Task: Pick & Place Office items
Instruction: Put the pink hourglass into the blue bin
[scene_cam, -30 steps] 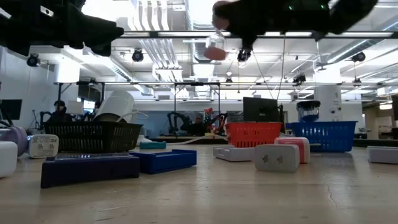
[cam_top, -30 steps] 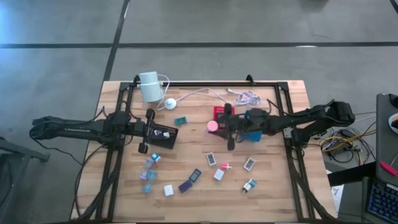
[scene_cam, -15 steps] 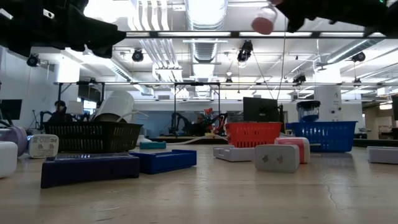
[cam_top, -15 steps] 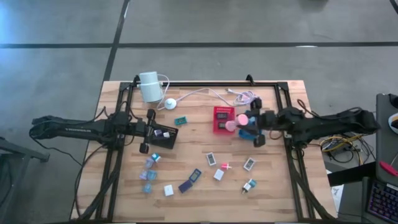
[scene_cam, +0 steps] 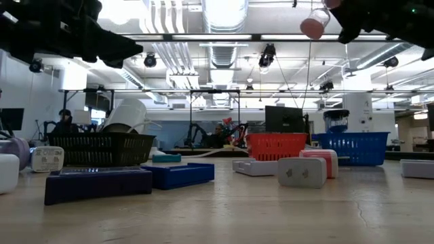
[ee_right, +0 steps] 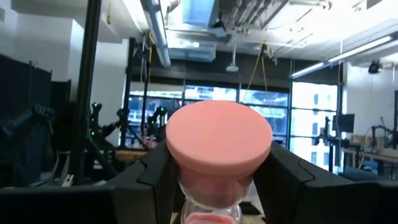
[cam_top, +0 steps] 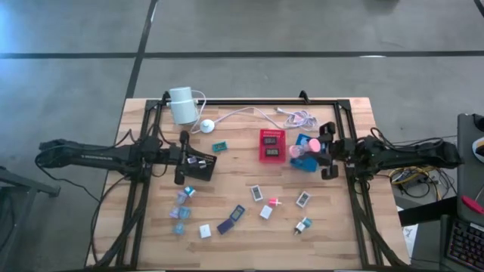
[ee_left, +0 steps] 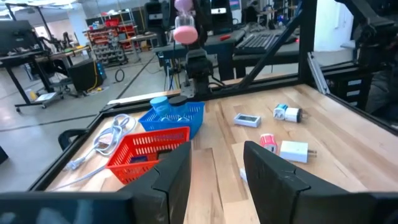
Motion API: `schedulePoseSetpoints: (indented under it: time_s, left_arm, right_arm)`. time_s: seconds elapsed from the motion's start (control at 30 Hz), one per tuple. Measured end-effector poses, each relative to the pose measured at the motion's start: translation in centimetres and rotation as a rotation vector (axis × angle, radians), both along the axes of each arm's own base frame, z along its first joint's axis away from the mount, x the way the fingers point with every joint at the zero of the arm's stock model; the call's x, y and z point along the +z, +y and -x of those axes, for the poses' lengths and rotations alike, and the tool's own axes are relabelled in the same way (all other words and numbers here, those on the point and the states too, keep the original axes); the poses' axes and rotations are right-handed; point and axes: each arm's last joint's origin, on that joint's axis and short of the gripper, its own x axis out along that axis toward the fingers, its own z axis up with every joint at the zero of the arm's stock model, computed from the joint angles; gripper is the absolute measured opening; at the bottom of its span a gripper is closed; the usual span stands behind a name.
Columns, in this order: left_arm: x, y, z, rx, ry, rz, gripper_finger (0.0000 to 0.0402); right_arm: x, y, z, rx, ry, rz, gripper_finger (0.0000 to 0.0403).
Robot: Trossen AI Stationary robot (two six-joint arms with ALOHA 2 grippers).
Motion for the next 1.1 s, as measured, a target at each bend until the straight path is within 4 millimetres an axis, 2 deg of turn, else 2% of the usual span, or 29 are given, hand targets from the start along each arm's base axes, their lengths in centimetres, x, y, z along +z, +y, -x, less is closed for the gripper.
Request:
schedulePoseSetpoints:
  time_s: [0.33, 0.63, 0.93, 1.1]
  left_arm:
    - [-0.3, 0.1, -0.2, 0.02, 0.023, -0.003, 0.0152]
    - [-0.3, 0.1, -0.2, 0.02, 0.019, -0.004, 0.0152]
    - [0.2, 0.1, -0.3, 0.02, -0.026, -0.007, 0.0151]
    - [0.0, 0.1, -0.7, 0.022, -0.023, 0.016, 0.0152]
  right_arm:
    - [-1.3, 0.1, 2.0, -0.014, -0.061, 0.005, 0.016]
    - [-2.1, -0.1, 2.5, -0.074, -0.006, -0.021, 0.016]
    - [-2.4, -0.1, 2.0, -0.05, 0.034, -0.074, 0.016]
    - [-1.4, -0.1, 0.9, -0.011, 0.071, -0.082, 0.016]
